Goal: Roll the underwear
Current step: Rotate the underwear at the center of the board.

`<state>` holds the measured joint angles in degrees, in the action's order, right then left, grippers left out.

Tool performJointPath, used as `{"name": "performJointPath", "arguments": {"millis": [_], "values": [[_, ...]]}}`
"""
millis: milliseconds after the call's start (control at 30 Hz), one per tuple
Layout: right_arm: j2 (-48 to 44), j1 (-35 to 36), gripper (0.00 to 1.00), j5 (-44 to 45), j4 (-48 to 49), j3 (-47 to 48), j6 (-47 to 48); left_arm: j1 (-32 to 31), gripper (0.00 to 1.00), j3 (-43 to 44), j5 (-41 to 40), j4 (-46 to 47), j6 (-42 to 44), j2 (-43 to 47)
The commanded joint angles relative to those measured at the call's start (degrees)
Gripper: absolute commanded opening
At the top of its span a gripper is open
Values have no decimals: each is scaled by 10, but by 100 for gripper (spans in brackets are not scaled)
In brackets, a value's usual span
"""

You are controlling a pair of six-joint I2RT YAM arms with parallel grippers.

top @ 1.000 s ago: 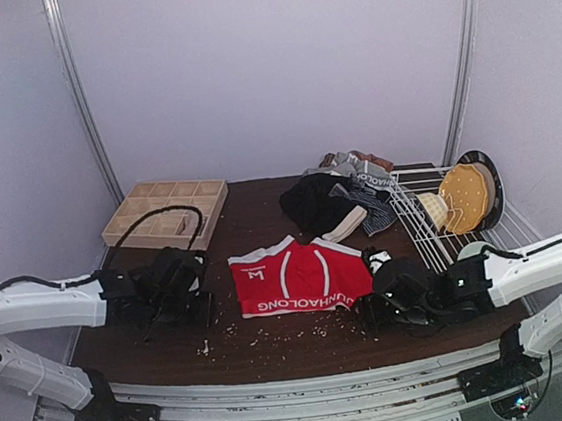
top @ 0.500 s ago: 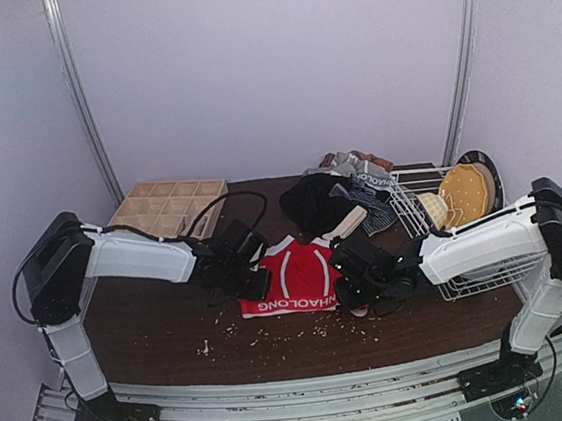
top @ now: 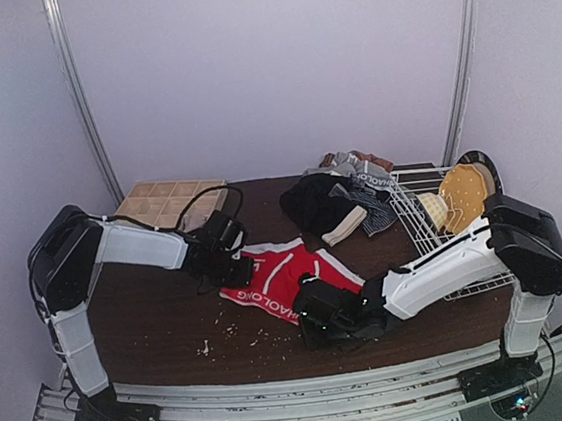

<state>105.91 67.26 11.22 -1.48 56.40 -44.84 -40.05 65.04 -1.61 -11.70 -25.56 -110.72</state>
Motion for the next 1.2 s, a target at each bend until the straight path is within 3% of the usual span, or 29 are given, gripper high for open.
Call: {"name": "performJointPath", "arguments": {"millis": [0, 133, 200, 300, 433, 600, 767, 933, 1167], "values": [[78, 53, 21, -106, -25, 87, -38, 34, 0, -12, -61, -54, 20, 18], [56, 67, 42, -96, -79, 164, 0, 35, 4, -25, -77, -69, 30, 97], [11, 66, 49, -74, -91, 165, 25, 27, 23, -48, -80, -69, 32, 149], [-53, 59, 55, -41, -142, 161, 62, 7, 42, -76, -84, -88, 27, 228], [-146, 45, 55, 26, -177, 102, 95, -43, 45, -126, -92, -94, -3, 322], [-151, 12, 41, 36, -161, 32, 116, -80, 40, -143, -46, -39, -20, 277], [-99, 14, 36, 30, -110, 22, 118, -69, 19, -66, -74, -26, 25, 145], [-46, 22, 35, 34, -94, 26, 93, -18, 0, -10, -43, -13, 32, 41], [20, 55, 32, 5, -88, 37, 40, 20, 0, 42, -5, 4, 44, -48]]}}
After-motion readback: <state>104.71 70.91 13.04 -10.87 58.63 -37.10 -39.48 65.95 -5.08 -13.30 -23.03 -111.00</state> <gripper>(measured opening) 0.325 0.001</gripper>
